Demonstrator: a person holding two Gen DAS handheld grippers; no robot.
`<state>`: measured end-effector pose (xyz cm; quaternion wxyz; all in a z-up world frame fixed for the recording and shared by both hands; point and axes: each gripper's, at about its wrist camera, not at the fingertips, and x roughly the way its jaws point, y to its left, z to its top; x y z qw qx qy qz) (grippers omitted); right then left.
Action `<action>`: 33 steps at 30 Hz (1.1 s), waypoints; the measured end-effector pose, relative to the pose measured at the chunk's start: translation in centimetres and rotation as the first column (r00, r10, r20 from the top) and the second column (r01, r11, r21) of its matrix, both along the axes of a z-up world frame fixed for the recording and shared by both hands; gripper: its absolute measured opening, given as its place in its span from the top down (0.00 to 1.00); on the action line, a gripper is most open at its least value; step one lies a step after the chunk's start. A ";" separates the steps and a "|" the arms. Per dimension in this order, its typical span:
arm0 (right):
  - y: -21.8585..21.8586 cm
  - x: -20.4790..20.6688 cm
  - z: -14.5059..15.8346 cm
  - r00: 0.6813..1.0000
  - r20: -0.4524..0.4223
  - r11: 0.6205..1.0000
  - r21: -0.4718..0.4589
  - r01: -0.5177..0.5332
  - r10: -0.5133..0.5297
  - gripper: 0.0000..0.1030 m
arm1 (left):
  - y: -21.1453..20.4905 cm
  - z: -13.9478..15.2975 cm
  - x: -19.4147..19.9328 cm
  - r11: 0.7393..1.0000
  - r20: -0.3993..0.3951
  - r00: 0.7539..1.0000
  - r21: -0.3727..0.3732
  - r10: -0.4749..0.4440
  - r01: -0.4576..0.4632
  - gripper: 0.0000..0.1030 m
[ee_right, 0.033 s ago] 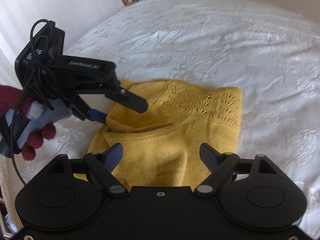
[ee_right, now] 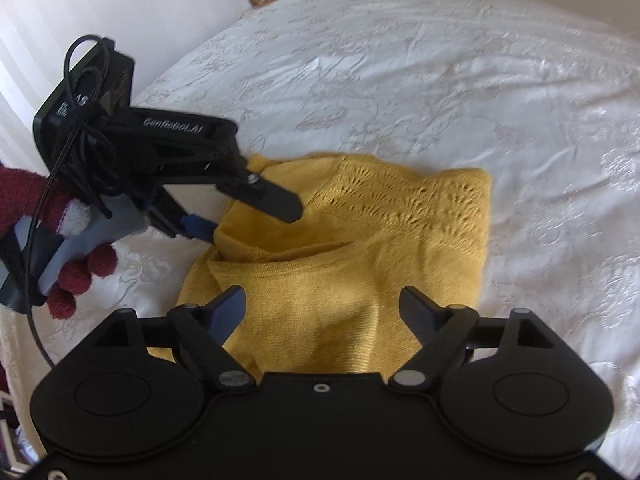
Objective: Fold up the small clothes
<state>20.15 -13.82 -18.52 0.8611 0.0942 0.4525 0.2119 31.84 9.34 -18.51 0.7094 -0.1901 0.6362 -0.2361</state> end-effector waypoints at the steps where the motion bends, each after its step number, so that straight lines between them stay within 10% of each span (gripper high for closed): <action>1: 0.1 0.2 -0.2 1.000 -0.010 1.000 0.015 -0.015 0.015 0.24 | 0.0 0.0 0.3 1.000 0.000 1.000 -0.008 0.000 0.000 0.03; 2: 0.3 0.2 -0.4 0.999 -0.022 0.999 0.043 -0.027 0.028 0.32 | -0.1 -0.1 0.4 1.000 0.003 1.000 -0.018 0.000 0.000 0.03; 4: 0.4 0.1 -0.6 0.998 -0.046 0.995 0.093 -0.030 0.034 0.86 | -0.4 0.1 0.8 0.999 0.024 1.000 -0.038 -0.004 0.005 0.04; 10: 0.9 -2.4 0.3 0.999 -0.027 0.990 0.133 -0.041 0.045 0.84 | -1.2 0.7 1.4 0.998 0.096 0.995 0.056 -0.010 0.005 0.56; 15: 2.0 -4.2 1.3 0.997 -0.002 0.990 0.123 -0.072 0.073 0.84 | -0.4 0.8 1.6 0.997 0.105 0.993 0.049 0.060 -0.065 0.58; 17: 2.7 -4.8 1.6 0.996 0.003 0.990 0.109 -0.088 0.088 0.84 | -0.5 1.0 1.5 0.996 0.130 0.990 0.063 0.053 -0.061 0.89; 26: 4.9 -7.0 3.8 0.985 0.073 0.986 0.056 -0.159 0.155 0.84 | -0.5 6.3 -0.1 0.988 0.304 0.944 0.117 -0.131 0.099 0.90; 33: 10.3 -6.3 1.4 0.956 0.041 0.955 -0.071 -0.287 0.290 0.82 | 1.5 3.4 1.3 0.976 0.236 0.963 0.201 -0.129 0.082 0.89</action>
